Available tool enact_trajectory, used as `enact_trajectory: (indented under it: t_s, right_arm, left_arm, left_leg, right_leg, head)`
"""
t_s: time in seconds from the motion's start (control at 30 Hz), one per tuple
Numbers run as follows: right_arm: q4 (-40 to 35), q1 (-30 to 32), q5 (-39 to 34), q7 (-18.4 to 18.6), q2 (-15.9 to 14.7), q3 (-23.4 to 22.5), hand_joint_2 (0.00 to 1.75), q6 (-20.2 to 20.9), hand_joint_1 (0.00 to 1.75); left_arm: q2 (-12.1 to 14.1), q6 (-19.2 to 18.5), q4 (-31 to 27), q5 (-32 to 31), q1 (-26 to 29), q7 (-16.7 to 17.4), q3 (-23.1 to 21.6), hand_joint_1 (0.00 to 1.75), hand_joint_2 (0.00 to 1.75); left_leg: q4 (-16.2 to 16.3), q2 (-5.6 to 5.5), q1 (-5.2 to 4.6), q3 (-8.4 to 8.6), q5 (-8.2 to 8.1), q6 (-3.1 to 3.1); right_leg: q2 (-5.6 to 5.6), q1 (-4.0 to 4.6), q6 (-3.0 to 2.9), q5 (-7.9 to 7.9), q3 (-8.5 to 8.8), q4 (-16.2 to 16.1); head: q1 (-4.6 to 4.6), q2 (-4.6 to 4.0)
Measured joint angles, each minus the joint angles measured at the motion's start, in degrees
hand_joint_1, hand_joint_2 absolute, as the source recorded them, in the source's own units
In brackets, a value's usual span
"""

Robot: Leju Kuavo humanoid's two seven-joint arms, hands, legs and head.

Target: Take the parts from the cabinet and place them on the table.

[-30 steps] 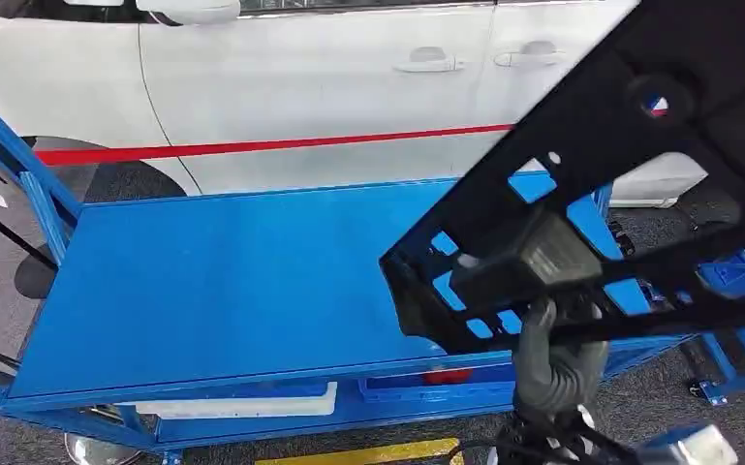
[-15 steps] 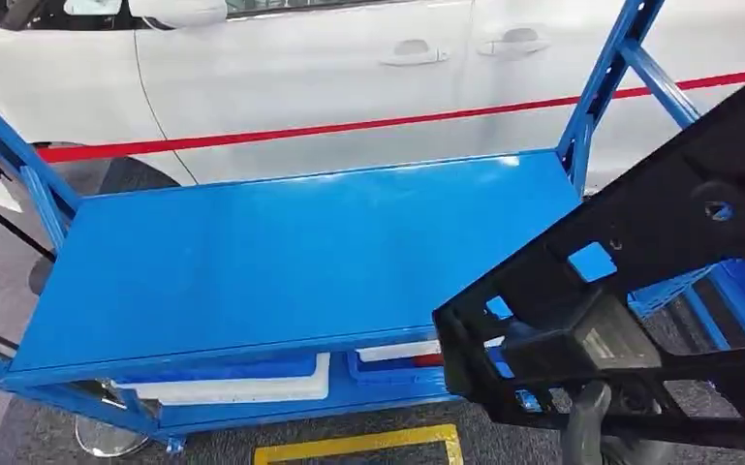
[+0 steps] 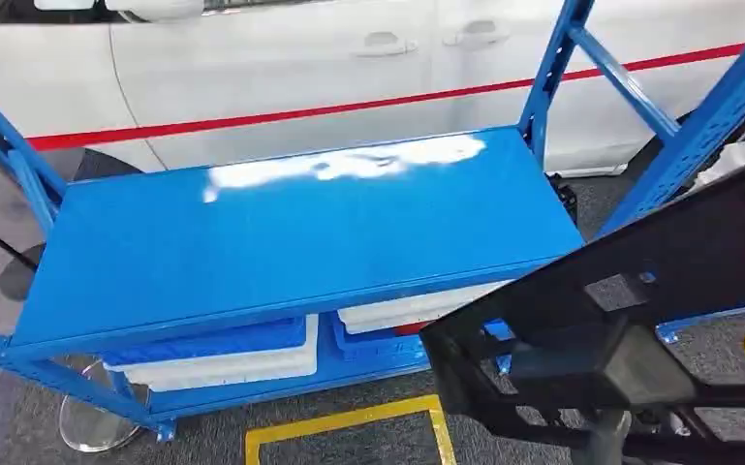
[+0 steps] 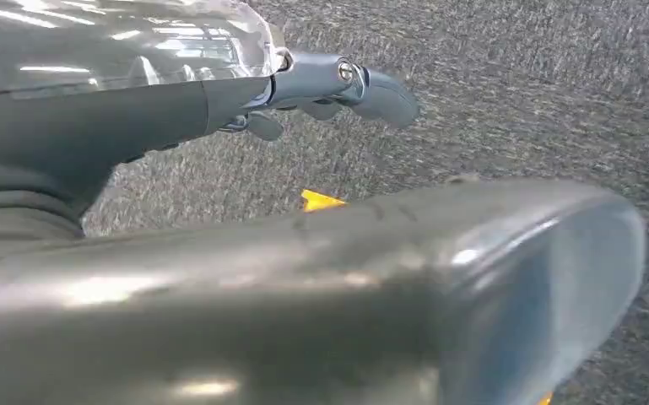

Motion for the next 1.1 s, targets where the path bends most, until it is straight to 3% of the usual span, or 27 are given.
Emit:
enact_trajectory:
  t_s: [0.03,0.07,0.13,0.17,0.2,0.23,0.27,0.33,0.37,0.4,0.43,0.5,0.53,0.57,0.63,0.67,0.7,0.73,0.77,0.83,0.87,0.9,0.93,1.0,1.03,1.07,1.1]
  right_arm:
    - [0.24,-0.06,0.15,0.00,0.00,-0.02,1.75,-0.55,1.75]
    - [0.50,-0.13,0.22,0.02,0.00,-0.07,1.75,-0.73,1.75]
    - [0.92,-0.16,0.26,0.02,0.00,-0.07,1.75,-0.68,1.75]
    - [1.03,-0.18,0.22,0.02,0.00,-0.07,1.75,-0.70,1.75]
    - [1.16,-0.33,0.09,0.02,0.00,-0.09,1.75,-0.79,1.75]
    - [1.18,-0.62,0.04,0.02,0.00,-0.07,1.75,-0.90,1.75]
    - [1.18,-0.71,-0.09,0.02,0.11,-0.09,1.75,-1.25,1.75]
    - [1.16,-0.61,-0.11,0.00,0.31,-0.20,1.75,-2.23,1.75]
    - [1.16,-0.60,-0.09,0.00,0.33,-0.28,1.75,-2.65,1.75]
    - [1.13,-0.60,0.02,-0.02,0.41,-0.37,1.75,-3.02,1.75]
    - [1.14,-0.66,0.15,0.00,0.55,-0.35,1.75,-3.48,1.75]
    - [1.14,-0.68,0.15,0.00,0.68,-0.39,1.75,-4.25,1.75]
    - [1.14,-0.66,0.17,0.00,0.70,-0.44,1.75,-4.74,1.75]
    - [1.14,-0.54,0.20,0.02,0.72,-0.52,1.75,-5.01,1.75]
    - [1.09,-0.47,0.17,0.00,0.72,-0.72,1.75,-5.56,1.75]
    - [1.05,-0.41,0.20,0.00,0.72,-0.81,1.75,-5.75,1.75]
    - [0.90,-0.36,0.28,0.00,0.77,-0.89,1.75,-6.10,1.75]
    - [0.70,-0.33,0.46,-0.02,0.79,-0.98,1.75,-6.73,1.75]
    - [0.52,-0.22,0.66,0.00,0.81,-1.05,1.75,-7.15,1.75]
    - [-0.11,0.13,0.72,-0.04,0.90,-1.31,1.75,-8.16,1.75]
    - [-0.53,0.41,0.76,-0.02,0.94,-1.51,1.75,-8.68,1.75]
    - [-0.72,0.75,0.98,-0.13,0.94,-1.68,1.75,-9.22,1.75]
    - [-1.14,0.82,1.39,-0.17,0.92,-1.77,1.75,-10.01,1.75]
    - [-1.47,0.90,2.03,-0.15,0.94,-1.86,1.75,-11.20,1.75]
    - [-1.73,1.09,2.36,-0.15,0.92,-1.90,1.75,-11.66,1.75]
    - [-1.95,1.23,2.60,-0.17,0.92,-1.90,1.75,-11.94,1.75]
    - [-2.16,1.35,2.75,-0.15,0.92,-1.95,1.75,-12.37,1.75]
  left_arm:
    - [-0.07,-0.13,-0.02,-0.13,0.01,-0.28,0.13,0.00,0.00]
    - [-0.09,-0.37,-0.07,-0.18,0.00,-0.52,0.20,0.00,0.00]
    - [-0.09,-0.83,-0.15,-0.41,-0.04,-0.92,0.24,0.00,0.00]
    - [-0.09,-0.90,-0.20,-0.50,-0.08,-1.03,0.26,0.00,0.00]
    - [0.06,-1.01,-0.45,-0.52,-0.15,-1.27,0.29,0.00,0.00]
    - [0.02,-1.05,-0.68,-0.55,-0.03,-1.42,0.33,0.00,0.00]
    - [0.08,-1.18,-0.76,-0.65,-0.07,-1.61,0.44,0.00,0.00]
    - [0.24,-1.51,-0.87,-1.07,-0.09,-1.94,0.70,0.00,0.00]
    - [0.24,-1.64,-0.92,-1.18,-0.05,-2.08,0.83,0.00,0.00]
    - [0.39,-1.81,-1.03,-1.22,-0.01,-2.23,1.09,0.00,0.00]
    - [0.41,-1.88,-1.05,-1.36,0.08,-2.42,1.16,0.00,0.00]
    - [0.63,-2.01,-1.11,-1.42,0.21,-2.64,1.29,0.00,0.00]
    - [0.76,-2.05,-1.11,-1.70,0.20,-2.82,1.42,0.00,0.00]
    - [0.87,-2.14,-1.14,-1.79,0.17,-2.93,1.51,0.00,0.00]
    - [1.09,-2.40,-1.29,-2.34,0.10,-3.06,1.53,0.00,0.00]
    - [1.22,-2.56,-1.36,-2.43,0.03,-3.19,1.55,0.00,0.00]
    - [1.41,-2.92,-1.53,-2.62,-0.02,-3.41,1.55,0.00,0.00]
    - [2.05,-3.12,-1.90,-2.86,-0.01,-3.69,1.58,0.00,0.00]
    - [1.96,-3.39,-1.97,-3.08,-0.04,-3.96,1.60,0.00,0.00]
    - [2.03,-4.11,-2.03,-3.32,-0.12,-4.44,1.64,0.00,0.00]
    - [2.01,-4.22,-2.10,-3.61,-0.13,-4.68,1.64,0.00,0.00]
    - [2.05,-4.43,-2.20,-3.65,-0.22,-4.89,1.69,0.00,0.00]
    - [2.07,-4.74,-2.25,-3.89,-0.08,-5.20,1.69,0.00,0.00]
    - [2.12,-5.12,-2.43,-4.39,0.35,-5.46,1.77,0.00,0.00]
    - [2.14,-5.20,-2.45,-4.76,0.43,-5.53,1.86,0.00,0.00]
    - [2.16,-5.33,-2.45,-4.87,0.39,-5.55,1.90,0.00,0.00]
    - [2.16,-5.51,-2.47,-5.18,0.37,-5.66,1.95,0.00,0.00]
  left_leg:
    - [0.26,0.69,0.04,-0.95,0.54,-0.10]
    - [0.70,1.43,0.16,-2.01,1.05,-0.30]
    - [1.94,2.69,0.45,-3.96,1.60,-0.86]
    - [2.92,3.15,0.63,-4.97,1.80,-1.17]
    - [4.06,3.51,0.44,-5.81,1.82,-1.58]
    - [4.96,3.87,0.42,-6.51,1.80,-2.05]
    - [5.27,4.36,0.17,-6.51,2.11,-2.48]
    - [5.03,5.49,0.54,-6.71,3.04,-3.23]
    - [5.15,5.43,0.73,-6.96,3.03,-3.68]
    - [6.41,2.77,0.97,-7.53,0.24,-4.23]
    - [9.05,0.79,0.97,-8.27,-3.37,-4.22]
    - [17.23,-0.81,0.96,-10.13,-9.64,-4.02]
    - [20.71,-0.96,0.88,-10.52,-10.78,-3.77]
    - [21.91,-0.99,0.72,-9.87,-9.95,-3.36]
    - [17.54,-1.25,0.24,-5.66,-5.59,-2.25]
    - [12.41,-2.25,-0.18,-1.93,-3.62,-1.35]
    - [7.45,-4.77,-0.55,1.50,-3.62,-0.31]
    - [1.95,-7.17,-0.79,4.48,-5.62,0.82]
    - [1.33,-6.64,-0.88,4.73,-5.52,-0.17]
    - [1.18,-5.74,-1.43,4.23,-4.65,0.18]
    - [0.17,-4.74,-0.93,3.92,-3.32,0.29]
    - [-0.20,-3.53,-0.67,3.60,-2.48,0.21]
    - [-0.37,-2.94,-0.70,2.83,-1.76,0.82]
    - [-0.07,-0.71,-0.77,1.00,-0.59,0.70]
    - [0.18,0.40,-0.76,0.06,-0.07,0.61]
    - [0.51,1.34,-0.75,-0.93,0.39,0.47]
    - [1.10,2.46,-0.70,-2.18,0.85,0.20]
  right_leg:
    - [-0.13,-0.24,0.35,-0.27,-0.35,3.22]
    - [-0.27,-0.58,0.76,1.66,0.13,4.72]
    - [-0.93,-1.24,1.47,6.45,4.06,1.25]
    - [-2.19,-1.57,1.94,7.22,7.74,-3.26]
    - [-4.60,-1.79,2.27,4.79,11.82,-8.86]
    - [-4.86,-0.81,1.48,2.98,13.86,-12.48]
    - [-4.74,-0.86,0.38,2.59,13.21,-12.67]
    - [-3.74,-0.61,-0.90,3.38,12.24,-12.38]
    - [-3.36,-0.67,-1.72,4.10,11.63,-12.62]
    - [-2.89,-0.71,-2.20,4.87,10.75,-12.53]
    - [-2.35,-0.65,-2.54,5.56,9.88,-12.52]
    - [-0.97,-0.20,-3.01,7.07,8.01,-12.44]
    - [-0.14,0.11,-3.09,7.87,6.93,-12.37]
    - [0.68,0.34,-3.12,8.69,5.85,-12.28]
    - [2.21,0.70,-3.09,10.06,4.21,-12.18]
    - [3.09,0.93,-3.04,10.82,3.44,-12.15]
    - [3.62,0.62,-3.04,11.44,2.99,-12.13]
    - [4.15,1.03,-2.61,12.08,2.72,-12.12]
    - [4.62,0.53,-2.20,12.82,2.68,-12.47]
    - [5.92,0.07,-1.37,14.29,2.48,-13.11]
    - [6.66,0.58,-0.87,15.16,2.29,-13.63]
    - [4.32,0.53,-1.12,13.41,1.78,-12.73]
    - [1.88,0.60,-0.89,9.46,1.24,-10.63]
    - [0.10,0.14,-0.14,1.58,-0.22,-2.66]
    - [-0.09,-0.16,0.25,0.20,-0.70,1.25]
    - [-0.22,-0.50,0.61,0.96,-0.74,3.93]
    - [-0.36,-0.94,1.06,3.62,0.15,4.88]
  head:
    - [0.06,0.00]
    - [0.04,0.00]
    - [0.04,0.00]
    - [0.04,0.00]
    - [0.08,0.00]
    - [0.18,0.00]
    - [0.11,0.00]
    - [0.17,0.00]
    - [0.22,0.00]
    - [0.11,0.00]
    - [0.15,0.00]
    - [0.13,0.00]
    - [0.13,0.00]
    - [0.11,0.00]
    - [0.13,0.00]
    - [0.13,0.00]
    - [0.15,0.00]
    - [0.24,0.00]
    - [0.17,0.02]
    - [-0.16,0.00]
    - [0.02,0.00]
    - [-0.01,0.00]
    - [0.37,0.00]
    - [0.33,0.00]
    - [0.33,0.00]
    - [0.35,0.00]
    - [0.33,0.00]
